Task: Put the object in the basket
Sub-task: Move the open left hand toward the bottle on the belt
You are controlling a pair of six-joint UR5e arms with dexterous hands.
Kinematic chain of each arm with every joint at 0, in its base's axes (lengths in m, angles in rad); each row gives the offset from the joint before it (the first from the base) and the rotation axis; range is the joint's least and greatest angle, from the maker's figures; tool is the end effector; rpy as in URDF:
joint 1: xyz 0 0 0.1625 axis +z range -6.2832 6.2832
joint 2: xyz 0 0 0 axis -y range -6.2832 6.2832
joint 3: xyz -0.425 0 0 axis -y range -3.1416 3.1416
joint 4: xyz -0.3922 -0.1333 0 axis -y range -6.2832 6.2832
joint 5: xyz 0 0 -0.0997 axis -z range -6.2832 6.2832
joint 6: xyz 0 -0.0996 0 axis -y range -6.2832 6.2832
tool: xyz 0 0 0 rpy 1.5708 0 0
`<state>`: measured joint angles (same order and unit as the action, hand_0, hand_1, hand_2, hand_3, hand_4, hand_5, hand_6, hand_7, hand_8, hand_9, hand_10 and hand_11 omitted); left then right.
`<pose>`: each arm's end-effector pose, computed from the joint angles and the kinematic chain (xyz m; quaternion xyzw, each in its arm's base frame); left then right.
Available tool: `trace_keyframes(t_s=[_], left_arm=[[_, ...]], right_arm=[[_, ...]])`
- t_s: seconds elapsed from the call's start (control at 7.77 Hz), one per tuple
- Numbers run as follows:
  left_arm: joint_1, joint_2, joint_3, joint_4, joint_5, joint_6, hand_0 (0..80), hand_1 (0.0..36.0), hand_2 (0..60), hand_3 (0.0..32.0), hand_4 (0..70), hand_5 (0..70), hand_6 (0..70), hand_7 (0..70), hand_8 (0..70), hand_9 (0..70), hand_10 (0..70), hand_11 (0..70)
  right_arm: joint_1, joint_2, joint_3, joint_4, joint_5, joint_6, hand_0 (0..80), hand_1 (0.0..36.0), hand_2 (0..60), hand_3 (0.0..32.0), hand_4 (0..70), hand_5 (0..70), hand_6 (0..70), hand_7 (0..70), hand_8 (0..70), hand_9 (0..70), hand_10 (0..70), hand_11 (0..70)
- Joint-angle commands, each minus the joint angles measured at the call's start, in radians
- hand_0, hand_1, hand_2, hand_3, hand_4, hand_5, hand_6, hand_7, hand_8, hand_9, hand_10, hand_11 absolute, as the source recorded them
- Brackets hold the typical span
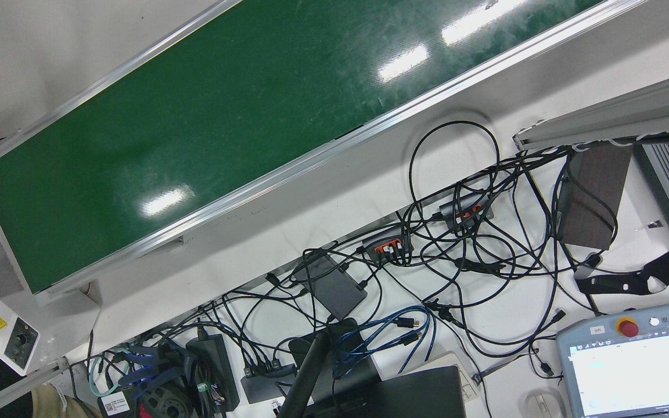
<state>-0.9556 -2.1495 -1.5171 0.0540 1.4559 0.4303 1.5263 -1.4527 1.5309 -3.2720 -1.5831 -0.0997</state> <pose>0.2888 -0.6595 0.3657 -0.0487 0.8503 -0.4765 0.2181 0.1081 -0.5407 0.6587 0.0145 -0.6883 0.7231 0.0565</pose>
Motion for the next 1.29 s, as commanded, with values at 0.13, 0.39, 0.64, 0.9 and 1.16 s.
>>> trace_keyframes(t_s=[0.13, 0.39, 0.64, 0.9, 1.16], left_arm=[[0.003, 0.006, -0.009, -0.028, 0.03, -0.09, 52.7, 11.5, 0.0, 0.0, 3.1, 1.3, 0.0, 0.0, 0.0, 0.0, 0.0, 0.8], [0.032, 0.0, -0.008, -0.025, 0.029, -0.088, 52.9, 11.4, 0.0, 0.0, 3.1, 1.3, 0.0, 0.0, 0.0, 0.0, 0.2, 2.1], [0.044, -0.003, -0.009, -0.026, 0.029, -0.09, 52.8, 11.5, 0.0, 0.0, 3.2, 1.4, 0.1, 0.0, 0.0, 0.0, 0.2, 2.0], [0.046, -0.03, -0.008, -0.02, 0.031, -0.094, 52.6, 11.5, 0.0, 0.0, 3.3, 2.0, 0.5, 0.0, 0.0, 0.0, 0.6, 2.7], [0.046, -0.061, -0.005, 0.004, 0.031, -0.097, 54.8, 17.6, 0.8, 0.0, 12.2, 12.9, 4.5, 8.6, 8.0, 13.4, 10.6, 17.4]], right_arm=[[0.0, 0.0, 0.0, 0.0, 0.0, 0.0, 0.0, 0.0, 0.0, 0.0, 0.0, 0.0, 0.0, 0.0, 0.0, 0.0, 0.0, 0.0], [0.0, 0.0, 0.0, 0.0, 0.0, 0.0, 0.0, 0.0, 0.0, 0.0, 0.0, 0.0, 0.0, 0.0, 0.0, 0.0, 0.0, 0.0], [0.0, 0.0, 0.0, 0.0, 0.0, 0.0, 0.0, 0.0, 0.0, 0.0, 0.0, 0.0, 0.0, 0.0, 0.0, 0.0, 0.0, 0.0], [0.0, 0.0, 0.0, 0.0, 0.0, 0.0, 0.0, 0.0, 0.0, 0.0, 0.0, 0.0, 0.0, 0.0, 0.0, 0.0, 0.0, 0.0], [0.0, 0.0, 0.0, 0.0, 0.0, 0.0, 0.0, 0.0, 0.0, 0.0, 0.0, 0.0, 0.0, 0.0, 0.0, 0.0, 0.0, 0.0]])
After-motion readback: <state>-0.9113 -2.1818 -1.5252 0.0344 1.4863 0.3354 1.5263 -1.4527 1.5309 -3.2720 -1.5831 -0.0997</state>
